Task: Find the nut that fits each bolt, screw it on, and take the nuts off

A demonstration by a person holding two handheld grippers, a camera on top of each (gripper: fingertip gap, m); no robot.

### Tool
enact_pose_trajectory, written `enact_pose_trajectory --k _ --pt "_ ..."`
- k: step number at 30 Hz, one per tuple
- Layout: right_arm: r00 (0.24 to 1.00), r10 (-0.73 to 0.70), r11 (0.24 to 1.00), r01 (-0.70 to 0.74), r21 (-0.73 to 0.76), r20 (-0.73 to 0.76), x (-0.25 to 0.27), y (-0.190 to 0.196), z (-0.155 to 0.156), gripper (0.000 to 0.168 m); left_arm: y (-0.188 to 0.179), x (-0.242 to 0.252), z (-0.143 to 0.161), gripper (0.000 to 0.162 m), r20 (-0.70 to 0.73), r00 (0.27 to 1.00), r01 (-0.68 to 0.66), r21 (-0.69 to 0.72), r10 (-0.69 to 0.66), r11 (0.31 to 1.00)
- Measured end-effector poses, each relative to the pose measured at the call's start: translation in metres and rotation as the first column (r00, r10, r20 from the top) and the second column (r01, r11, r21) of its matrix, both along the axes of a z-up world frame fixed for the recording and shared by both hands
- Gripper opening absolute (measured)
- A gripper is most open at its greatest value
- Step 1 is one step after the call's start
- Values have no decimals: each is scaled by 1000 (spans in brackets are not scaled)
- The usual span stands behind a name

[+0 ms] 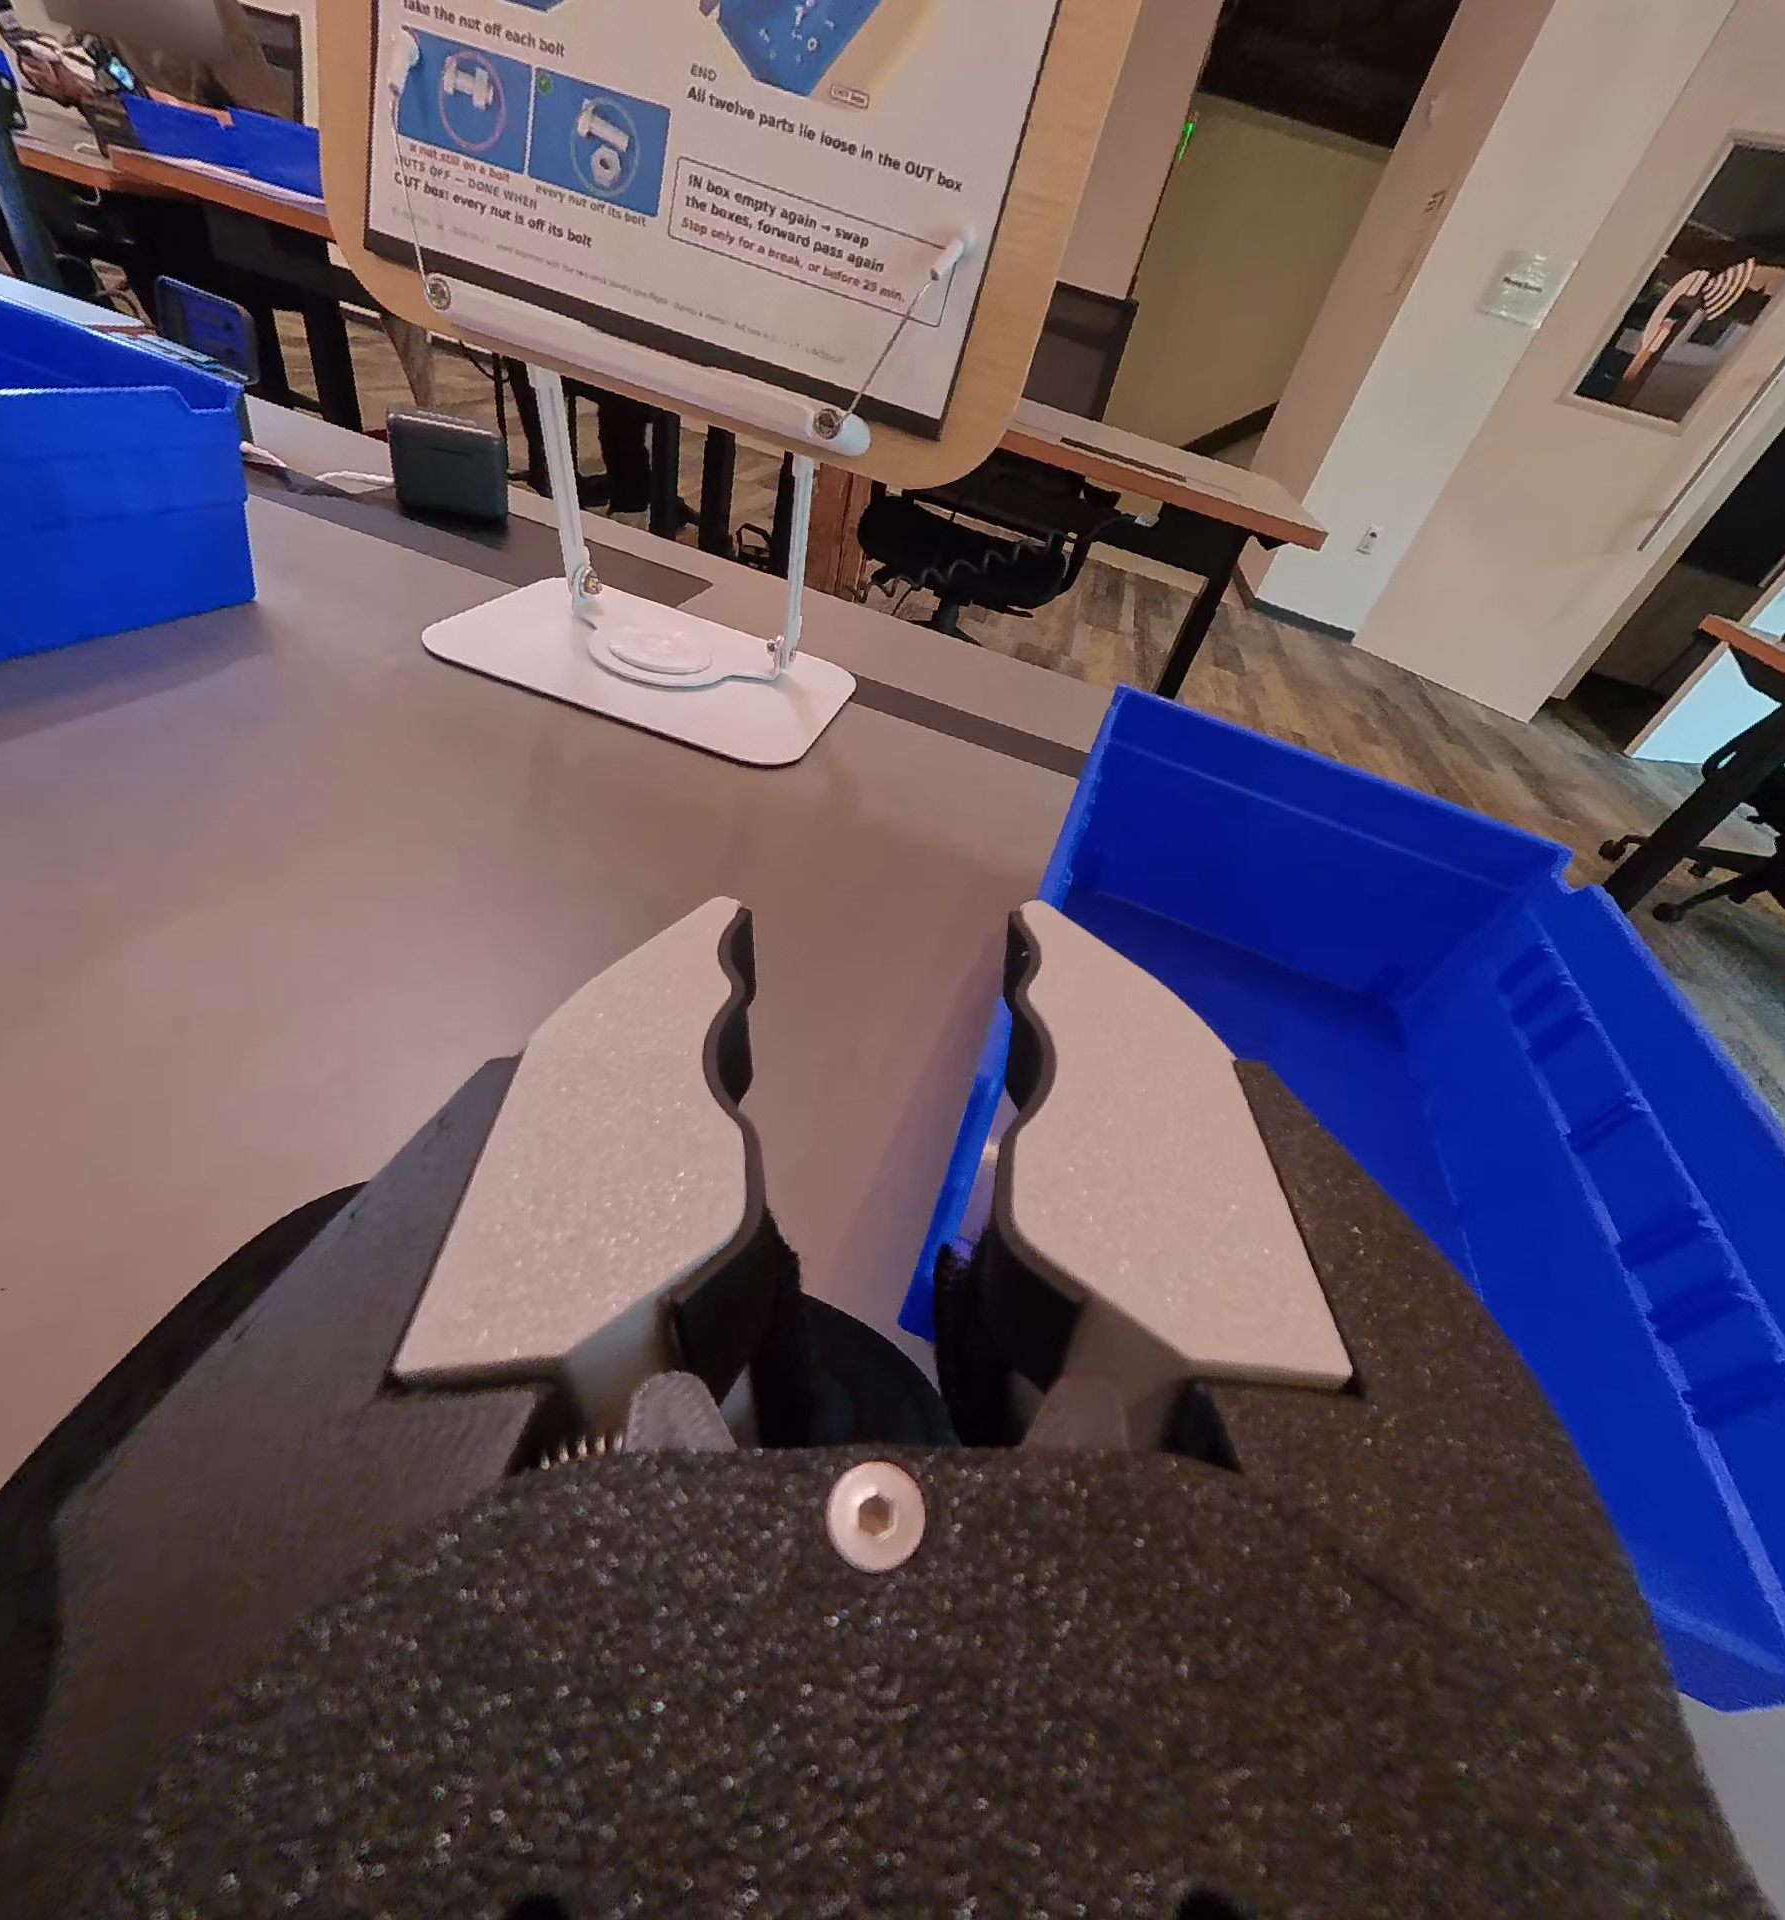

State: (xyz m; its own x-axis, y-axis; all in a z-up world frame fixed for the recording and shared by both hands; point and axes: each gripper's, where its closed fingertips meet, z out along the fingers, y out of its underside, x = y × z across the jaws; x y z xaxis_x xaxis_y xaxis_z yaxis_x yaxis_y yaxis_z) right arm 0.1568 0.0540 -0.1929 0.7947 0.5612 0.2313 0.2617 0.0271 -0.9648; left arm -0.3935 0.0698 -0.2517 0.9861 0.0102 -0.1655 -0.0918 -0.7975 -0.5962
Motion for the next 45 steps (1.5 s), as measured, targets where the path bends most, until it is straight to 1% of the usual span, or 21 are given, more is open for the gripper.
enact_pose_trajectory --k 3,7,10,13,17,20,23,28,33,41,45 --pt "1000 3 1000 -3 -5 8 -2 0 -2 47 -7 23 31 20 -27 997 73 59 -72 996" --pt "1000 14 1000 -14 -10 6 -5 -1 -3 46 -22 76 68 20 -47 973 230 125 -226 965" --pt "1000 23 1000 -22 -16 12 -8 -2 -5 46 -38 132 85 20 -41 925 379 163 -377 911" --pt "999 35 999 -34 -19 17 -12 -4 -6 46 -58 191 87 20 -38 851 521 173 -523 836" --pt "999 36 999 -35 -16 36 -13 -5 -6 46 -82 253 71 20 -19 752 653 157 -659 741" --pt "999 39 999 -39 -16 35 -14 -5 -6 46 -94 284 52 20 -8 708 702 127 -707 701" --pt "998 44 999 -43 -20 39 -15 -5 -7 46 -104 306 28 20 -3 678 733 79 -735 676" --pt "997 55 998 -53 -24 54 -18 -7 -10 46 -112 328 -10 20 16 661 750 24 -751 661" --pt "996 65 998 -64 -29 62 -21 -7 -12 45 -120 339 -39 20 19 644 765 -28 -765 643" --pt "995 69 997 -67 -37 69 -22 -7 -15 45 -126 349 -59 20 50 619 785 -70 -784 615" --pt "994 75 996 -72 -43 74 -24 -7 -16 45 -127 351 -59 20 57 614 789 -65 -787 610"
